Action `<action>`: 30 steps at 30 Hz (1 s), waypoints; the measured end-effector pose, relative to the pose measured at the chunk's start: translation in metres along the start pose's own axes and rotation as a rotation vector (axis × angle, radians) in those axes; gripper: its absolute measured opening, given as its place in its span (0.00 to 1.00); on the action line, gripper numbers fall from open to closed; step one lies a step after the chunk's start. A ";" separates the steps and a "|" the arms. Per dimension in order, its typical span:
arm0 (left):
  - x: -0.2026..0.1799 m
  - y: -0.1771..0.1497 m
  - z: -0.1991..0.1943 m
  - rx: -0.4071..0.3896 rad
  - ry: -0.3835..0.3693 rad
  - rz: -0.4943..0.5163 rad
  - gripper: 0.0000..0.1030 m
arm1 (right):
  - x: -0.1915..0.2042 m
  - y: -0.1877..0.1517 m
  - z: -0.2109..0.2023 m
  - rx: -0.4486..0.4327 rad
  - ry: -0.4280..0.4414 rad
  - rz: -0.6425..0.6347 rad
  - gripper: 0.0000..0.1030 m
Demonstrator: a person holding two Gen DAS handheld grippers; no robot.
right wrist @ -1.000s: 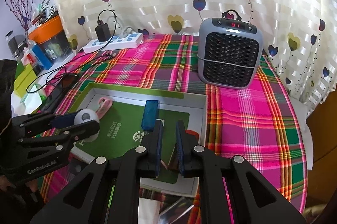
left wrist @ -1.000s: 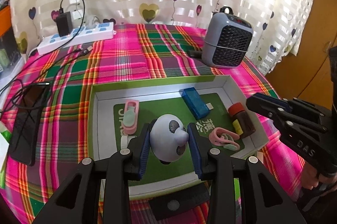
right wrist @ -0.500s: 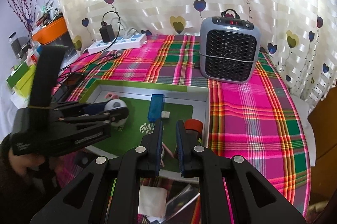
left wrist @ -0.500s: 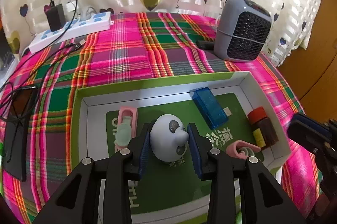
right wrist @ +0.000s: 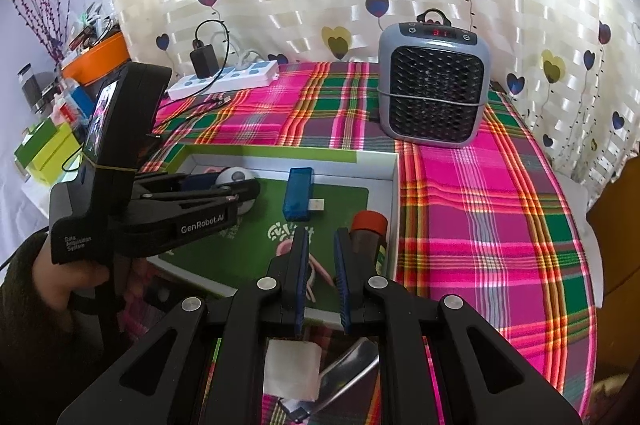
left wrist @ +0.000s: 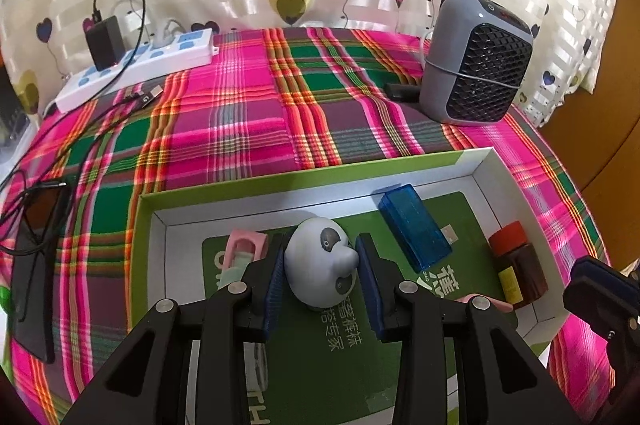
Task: Organize rigid objects
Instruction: 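Lower the panda toy into the box and open the left tool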
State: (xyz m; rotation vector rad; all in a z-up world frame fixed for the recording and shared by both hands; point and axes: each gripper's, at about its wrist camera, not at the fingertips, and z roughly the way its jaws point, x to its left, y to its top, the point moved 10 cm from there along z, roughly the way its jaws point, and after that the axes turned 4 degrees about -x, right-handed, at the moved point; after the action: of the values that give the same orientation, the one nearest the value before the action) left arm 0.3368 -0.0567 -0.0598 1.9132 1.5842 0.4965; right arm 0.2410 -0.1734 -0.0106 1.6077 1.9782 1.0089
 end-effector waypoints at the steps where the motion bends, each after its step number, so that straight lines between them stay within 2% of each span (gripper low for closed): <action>1: 0.000 0.000 0.001 0.003 0.003 0.000 0.33 | 0.000 0.000 0.000 0.000 0.000 0.001 0.13; 17: 0.003 -0.001 0.007 0.016 0.022 0.005 0.33 | -0.002 -0.005 0.000 0.012 -0.002 0.002 0.13; 23: 0.003 -0.002 0.005 0.019 0.028 0.005 0.36 | -0.002 -0.009 -0.001 0.021 -0.007 0.001 0.13; 30: 0.001 0.000 -0.009 -0.013 0.017 0.001 0.37 | -0.002 -0.014 -0.003 0.033 -0.016 0.004 0.16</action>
State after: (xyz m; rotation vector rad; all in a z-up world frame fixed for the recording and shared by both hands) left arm 0.3319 -0.0535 -0.0534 1.9050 1.5876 0.5233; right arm 0.2306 -0.1774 -0.0193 1.6331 1.9921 0.9669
